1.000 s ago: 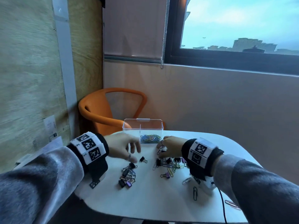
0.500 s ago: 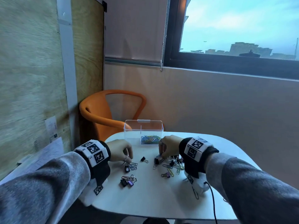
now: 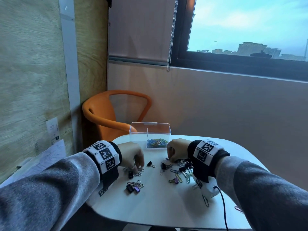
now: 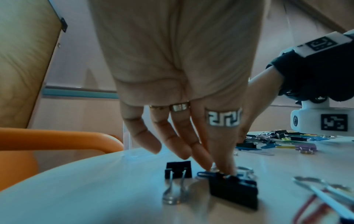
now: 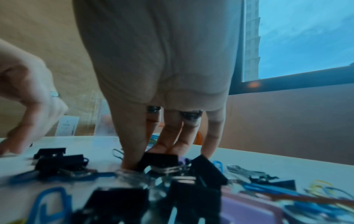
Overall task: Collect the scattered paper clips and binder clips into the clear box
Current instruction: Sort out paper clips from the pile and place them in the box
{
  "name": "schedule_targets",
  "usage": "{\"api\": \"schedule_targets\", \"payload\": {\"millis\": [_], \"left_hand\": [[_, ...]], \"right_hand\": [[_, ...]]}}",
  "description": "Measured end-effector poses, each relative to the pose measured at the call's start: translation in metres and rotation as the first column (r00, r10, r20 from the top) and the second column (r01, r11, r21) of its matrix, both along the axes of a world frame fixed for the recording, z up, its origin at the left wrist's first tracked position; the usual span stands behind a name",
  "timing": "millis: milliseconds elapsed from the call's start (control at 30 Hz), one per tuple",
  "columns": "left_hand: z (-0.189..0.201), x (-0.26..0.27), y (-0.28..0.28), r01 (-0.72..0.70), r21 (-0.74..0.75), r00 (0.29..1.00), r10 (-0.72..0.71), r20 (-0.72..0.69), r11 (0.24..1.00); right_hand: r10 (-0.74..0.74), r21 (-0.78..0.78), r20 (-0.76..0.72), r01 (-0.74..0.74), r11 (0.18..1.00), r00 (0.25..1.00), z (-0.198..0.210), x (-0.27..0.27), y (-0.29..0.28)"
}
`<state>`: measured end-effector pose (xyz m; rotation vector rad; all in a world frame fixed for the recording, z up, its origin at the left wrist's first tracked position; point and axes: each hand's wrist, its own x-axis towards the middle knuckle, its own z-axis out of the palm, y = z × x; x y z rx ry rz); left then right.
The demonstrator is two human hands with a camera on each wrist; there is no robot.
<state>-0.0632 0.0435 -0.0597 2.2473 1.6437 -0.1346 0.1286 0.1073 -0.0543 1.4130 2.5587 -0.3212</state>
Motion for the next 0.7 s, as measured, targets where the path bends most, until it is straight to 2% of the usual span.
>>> {"api": "schedule_targets", "payload": {"millis": [333,400,467,500,533,567,600,633,667,700], "left_hand": [[-0.002,0.016,-0.005,-0.047,-0.054,0.990,0.039,-0.135,0.997],[-0.001,0.020,-0.006,-0.046,-0.060,0.985,0.036,-0.172,0.997],[0.000,0.021,-0.008,-0.045,-0.066,0.982,0.032,-0.186,0.997],[0.000,0.020,-0.008,-0.045,-0.073,0.984,0.032,-0.174,0.996],[0.000,0.019,-0.008,-0.050,-0.080,0.987,0.037,-0.156,0.996],[0.000,0.018,-0.008,-0.057,-0.085,0.989,0.044,-0.140,0.995],[-0.001,0.017,-0.008,-0.062,-0.090,0.990,0.050,-0.129,0.994],[-0.001,0.017,-0.008,-0.068,-0.094,0.991,0.057,-0.122,0.993],[-0.001,0.016,-0.008,-0.076,-0.095,0.992,0.065,-0.112,0.993],[0.000,0.016,-0.009,-0.088,-0.095,0.993,0.079,-0.092,0.992]], "right_hand": [[0.035,0.015,-0.016,-0.034,0.999,0.999,-0.003,0.009,-0.005],[0.021,0.050,-0.107,-0.015,0.999,0.994,0.000,0.010,-0.004],[-0.025,0.059,-0.288,0.044,0.997,0.957,0.008,0.011,-0.002],[-0.070,0.021,-0.402,0.085,0.996,0.913,0.012,0.014,-0.001],[-0.138,-0.071,-0.533,0.118,0.990,0.835,0.015,0.017,0.000],[-0.233,-0.209,-0.666,0.122,0.970,0.709,0.017,0.021,0.000],[-0.352,-0.364,-0.766,0.088,0.927,0.537,0.018,0.025,-0.002],[-0.472,-0.497,-0.807,0.022,0.867,0.356,0.019,0.028,-0.004],[-0.566,-0.585,-0.801,-0.053,0.809,0.198,0.020,0.032,-0.006],[-0.628,-0.632,-0.774,-0.121,0.765,0.074,0.019,0.035,-0.008]]}}
